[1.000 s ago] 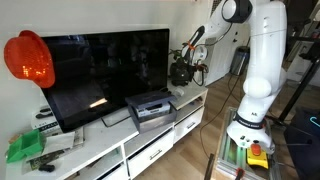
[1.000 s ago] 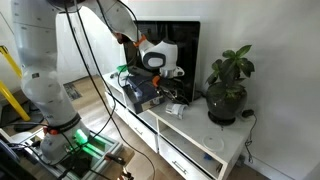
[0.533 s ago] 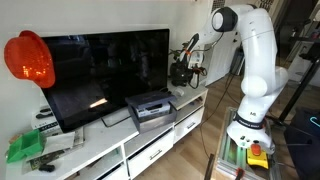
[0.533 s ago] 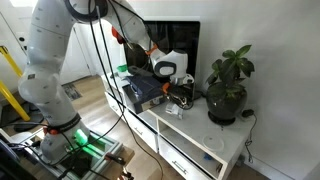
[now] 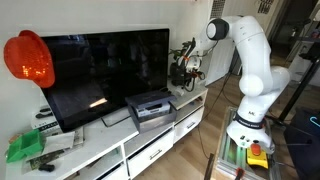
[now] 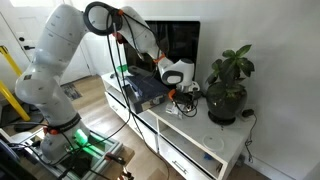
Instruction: Pour the glasses out of the clear container and onto the television stand then put the clear lid on the container.
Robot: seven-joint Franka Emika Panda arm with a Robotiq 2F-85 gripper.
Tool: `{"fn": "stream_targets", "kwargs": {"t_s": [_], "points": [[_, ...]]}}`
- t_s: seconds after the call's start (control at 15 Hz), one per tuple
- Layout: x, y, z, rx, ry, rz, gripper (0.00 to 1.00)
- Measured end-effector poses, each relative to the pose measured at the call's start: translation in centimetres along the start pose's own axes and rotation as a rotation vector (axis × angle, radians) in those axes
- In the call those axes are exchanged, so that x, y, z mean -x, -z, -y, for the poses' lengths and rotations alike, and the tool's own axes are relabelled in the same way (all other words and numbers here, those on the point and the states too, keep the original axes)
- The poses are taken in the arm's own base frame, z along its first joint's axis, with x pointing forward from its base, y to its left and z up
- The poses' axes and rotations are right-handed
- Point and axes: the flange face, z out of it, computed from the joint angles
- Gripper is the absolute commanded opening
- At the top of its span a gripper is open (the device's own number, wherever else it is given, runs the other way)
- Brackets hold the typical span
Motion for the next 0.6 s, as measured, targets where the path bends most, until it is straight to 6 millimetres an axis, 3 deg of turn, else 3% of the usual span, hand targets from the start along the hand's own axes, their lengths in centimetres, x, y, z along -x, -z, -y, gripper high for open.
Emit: {"fn": "stream_targets", "kwargs": {"t_s": [0.27,0.4,0.6], "points": [[-1.2,-0.9,-1.3,-0.054,-0.024,-0.028,0.88],[-1.7,-1.1,-1.6,-0.098,-0.034,-0.03,0.77],[-2.2,-1.2,-2.0,-0.18,-0.057,-0.018,0.45]]}}
